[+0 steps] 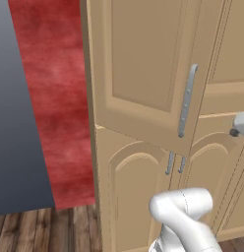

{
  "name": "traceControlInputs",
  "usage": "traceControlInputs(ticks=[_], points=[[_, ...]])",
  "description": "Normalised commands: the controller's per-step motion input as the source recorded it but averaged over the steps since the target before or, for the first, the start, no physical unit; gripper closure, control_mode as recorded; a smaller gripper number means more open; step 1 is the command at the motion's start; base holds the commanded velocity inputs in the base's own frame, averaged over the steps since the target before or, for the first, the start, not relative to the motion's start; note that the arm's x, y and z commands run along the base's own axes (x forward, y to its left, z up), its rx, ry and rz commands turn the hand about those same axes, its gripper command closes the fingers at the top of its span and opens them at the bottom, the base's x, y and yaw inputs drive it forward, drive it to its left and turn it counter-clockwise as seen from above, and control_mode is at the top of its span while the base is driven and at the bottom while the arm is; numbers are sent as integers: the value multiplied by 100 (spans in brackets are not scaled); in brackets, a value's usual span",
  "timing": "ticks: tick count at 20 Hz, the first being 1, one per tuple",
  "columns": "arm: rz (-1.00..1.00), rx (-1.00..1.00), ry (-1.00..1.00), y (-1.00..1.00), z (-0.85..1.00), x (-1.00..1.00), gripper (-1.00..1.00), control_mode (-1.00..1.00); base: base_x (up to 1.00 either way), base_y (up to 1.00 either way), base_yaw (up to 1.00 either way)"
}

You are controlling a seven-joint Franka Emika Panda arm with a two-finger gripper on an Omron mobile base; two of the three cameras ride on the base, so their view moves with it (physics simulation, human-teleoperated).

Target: Retrieve the tupperware from the cabinet, then place the raw meat into the tupperware to avoid contamination.

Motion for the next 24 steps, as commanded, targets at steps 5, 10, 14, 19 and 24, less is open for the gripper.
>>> traceControlInputs(ticks=[5,10,14,19,24], points=[[0,38,22,-21,0,73,-100,-100,0,0,0],[0,44,35,3,0,55,-100,-100,0,0,0],[1,36,38,20,-5,40,-100,-100,0,0,0],[3,20,34,44,-17,17,-100,-100,0,0,0],[4,10,22,52,-19,17,-100,-100,0,0,0]])
